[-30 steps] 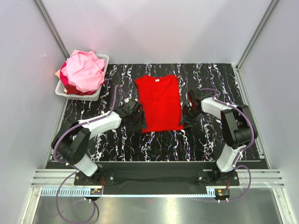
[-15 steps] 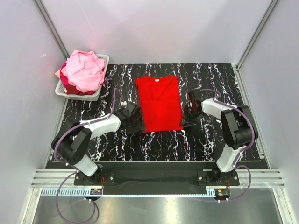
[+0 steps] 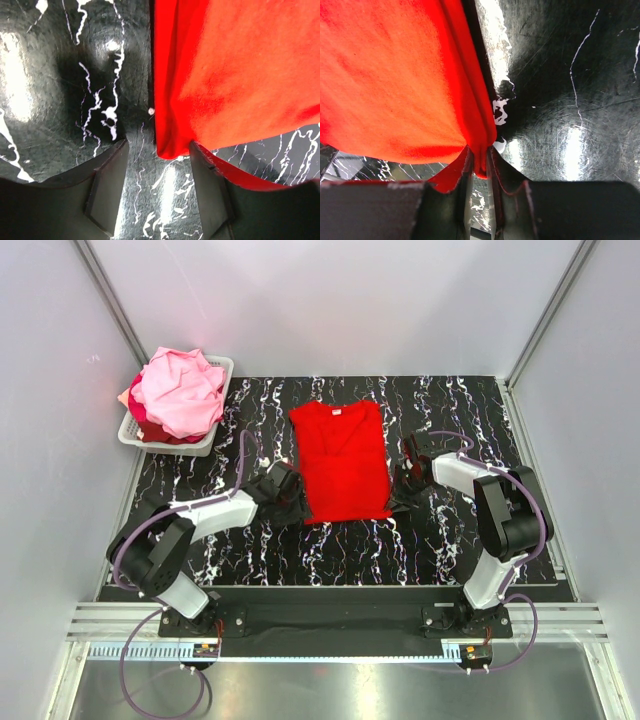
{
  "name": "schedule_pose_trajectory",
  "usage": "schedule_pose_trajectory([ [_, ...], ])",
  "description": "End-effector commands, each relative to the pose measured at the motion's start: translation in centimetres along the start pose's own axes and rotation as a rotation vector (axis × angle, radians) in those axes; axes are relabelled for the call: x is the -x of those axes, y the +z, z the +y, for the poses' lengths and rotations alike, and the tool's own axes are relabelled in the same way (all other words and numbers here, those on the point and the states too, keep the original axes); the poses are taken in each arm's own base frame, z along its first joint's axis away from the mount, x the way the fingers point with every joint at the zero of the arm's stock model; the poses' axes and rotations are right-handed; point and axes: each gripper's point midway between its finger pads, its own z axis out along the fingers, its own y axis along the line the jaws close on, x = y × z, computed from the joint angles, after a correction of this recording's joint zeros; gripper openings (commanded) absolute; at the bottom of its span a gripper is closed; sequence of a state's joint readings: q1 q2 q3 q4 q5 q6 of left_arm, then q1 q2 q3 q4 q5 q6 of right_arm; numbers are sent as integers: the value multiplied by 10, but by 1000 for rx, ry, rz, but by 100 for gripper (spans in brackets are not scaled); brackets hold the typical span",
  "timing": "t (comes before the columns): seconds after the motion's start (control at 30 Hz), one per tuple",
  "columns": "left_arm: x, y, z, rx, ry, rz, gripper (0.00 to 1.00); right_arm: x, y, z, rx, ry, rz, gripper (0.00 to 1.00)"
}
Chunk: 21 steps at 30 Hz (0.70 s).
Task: Fold and stack the t-shirts
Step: Fold the tshirt
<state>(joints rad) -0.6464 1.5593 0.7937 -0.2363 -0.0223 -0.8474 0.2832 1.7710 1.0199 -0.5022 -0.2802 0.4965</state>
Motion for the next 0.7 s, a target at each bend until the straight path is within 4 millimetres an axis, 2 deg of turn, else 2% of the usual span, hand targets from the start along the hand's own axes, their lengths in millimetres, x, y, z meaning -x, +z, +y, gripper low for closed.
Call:
schedule_pose_trajectory([
  [0.0, 2, 10, 1, -2, -26, -32, 55, 9, -2, -2, -9, -17, -53, 21],
  [0.07, 1, 14, 0, -10, -31, -31, 51, 9, -3, -3, -8, -16, -55, 20],
  [0.1, 0, 17, 1, -4, -36, -24, 45, 9, -3, -3, -8, -20, -56, 20],
  [0.2, -2, 19, 0, -8, -41, -20, 35, 8, -3, -2, -6, -23, -55, 18],
  [0.3, 0, 17, -4, -12, -37, -32, 18, 8, -3, -2, -5, -22, -58, 12],
  [0.33, -1, 16, -4, -9, -29, -34, 8, 9, -3, -3, -5, -20, -61, 8],
  [0.4, 1, 12, -9, -14, -19, -43, 0, 8, -4, -2, 1, -24, -70, 2],
  [0.5, -1, 2, -12, -5, -9, -51, 0, 6, -8, -1, 5, -17, -76, 0],
  [0.67, -14, -26, -14, 2, -6, -47, 0, -15, -22, -5, 9, 32, -48, 0],
])
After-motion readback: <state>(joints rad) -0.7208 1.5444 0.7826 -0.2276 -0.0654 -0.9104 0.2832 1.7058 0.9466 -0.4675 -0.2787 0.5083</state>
